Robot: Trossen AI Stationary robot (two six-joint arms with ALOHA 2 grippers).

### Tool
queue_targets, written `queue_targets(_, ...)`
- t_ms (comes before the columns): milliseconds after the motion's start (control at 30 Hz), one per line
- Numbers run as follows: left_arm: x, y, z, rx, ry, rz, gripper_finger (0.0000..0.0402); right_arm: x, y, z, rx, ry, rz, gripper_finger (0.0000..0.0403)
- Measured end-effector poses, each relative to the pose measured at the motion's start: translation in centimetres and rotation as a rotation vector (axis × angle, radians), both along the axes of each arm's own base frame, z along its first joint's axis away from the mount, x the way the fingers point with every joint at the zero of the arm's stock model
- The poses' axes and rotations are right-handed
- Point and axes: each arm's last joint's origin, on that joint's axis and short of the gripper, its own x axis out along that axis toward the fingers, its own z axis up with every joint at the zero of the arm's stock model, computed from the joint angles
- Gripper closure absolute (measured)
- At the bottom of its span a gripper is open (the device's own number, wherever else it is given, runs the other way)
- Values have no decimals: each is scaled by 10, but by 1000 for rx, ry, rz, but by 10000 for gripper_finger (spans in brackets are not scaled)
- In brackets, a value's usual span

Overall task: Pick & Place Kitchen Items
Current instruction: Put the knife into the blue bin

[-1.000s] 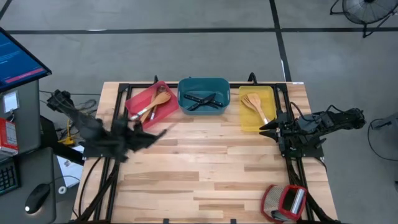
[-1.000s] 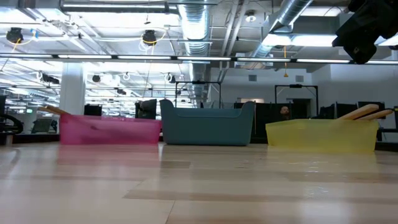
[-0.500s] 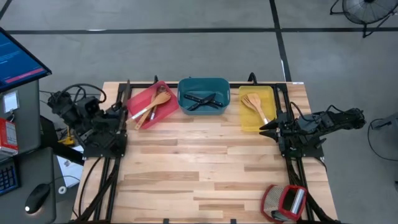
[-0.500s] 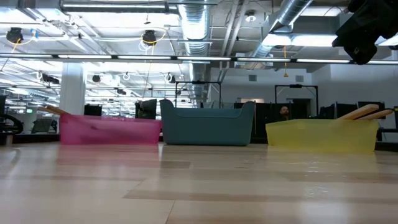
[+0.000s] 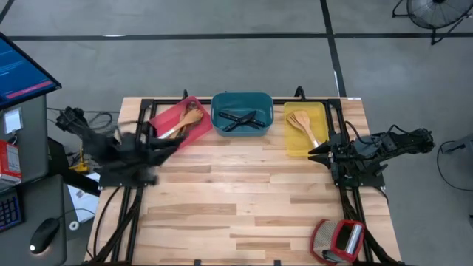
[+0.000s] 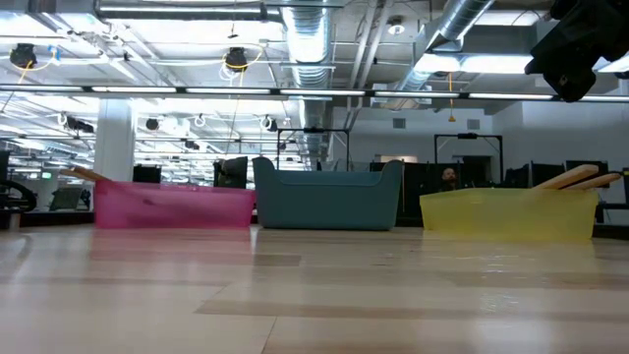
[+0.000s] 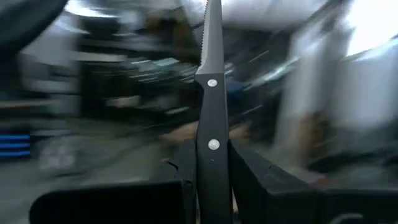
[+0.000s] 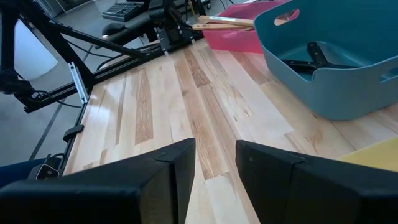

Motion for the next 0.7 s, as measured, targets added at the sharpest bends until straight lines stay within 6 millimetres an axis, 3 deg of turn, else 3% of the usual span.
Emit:
queue_targets(200,39,-14,-33,292,378,551,349,0,0,0,4,0,-2,277)
queue_targets(333,65,-16,-56,407,544,750,357,0,0,0,4,0,-2,277)
queue_targets(533,91,-6,-75,477,637,838,351,0,0,0,5,1,-2,277)
queue_targets(700,101,18,-73,490,602,744,358,0,0,0,6,1,-2,277)
